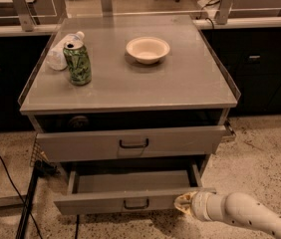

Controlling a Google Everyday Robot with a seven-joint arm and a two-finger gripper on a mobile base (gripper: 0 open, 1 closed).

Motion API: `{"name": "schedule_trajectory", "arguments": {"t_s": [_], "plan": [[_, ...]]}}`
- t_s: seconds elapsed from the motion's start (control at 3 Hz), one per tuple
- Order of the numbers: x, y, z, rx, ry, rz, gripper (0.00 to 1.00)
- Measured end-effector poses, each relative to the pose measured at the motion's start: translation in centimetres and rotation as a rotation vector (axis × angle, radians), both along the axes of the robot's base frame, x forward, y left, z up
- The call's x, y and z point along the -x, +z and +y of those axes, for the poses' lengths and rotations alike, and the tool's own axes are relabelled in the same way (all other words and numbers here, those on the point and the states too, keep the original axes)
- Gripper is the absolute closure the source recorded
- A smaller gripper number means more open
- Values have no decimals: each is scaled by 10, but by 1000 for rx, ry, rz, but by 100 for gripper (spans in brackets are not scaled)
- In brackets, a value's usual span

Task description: Close middle drawer

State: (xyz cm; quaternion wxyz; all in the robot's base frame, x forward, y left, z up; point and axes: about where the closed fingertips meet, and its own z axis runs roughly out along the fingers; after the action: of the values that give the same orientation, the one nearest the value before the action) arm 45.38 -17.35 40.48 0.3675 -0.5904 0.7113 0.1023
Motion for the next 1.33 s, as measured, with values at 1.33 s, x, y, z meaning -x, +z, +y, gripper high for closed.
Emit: {"name": "schedule_trajectory", "arguments": {"t_s": [1.33], "plan": [[-104, 7, 11, -5, -63, -138, 100]]}}
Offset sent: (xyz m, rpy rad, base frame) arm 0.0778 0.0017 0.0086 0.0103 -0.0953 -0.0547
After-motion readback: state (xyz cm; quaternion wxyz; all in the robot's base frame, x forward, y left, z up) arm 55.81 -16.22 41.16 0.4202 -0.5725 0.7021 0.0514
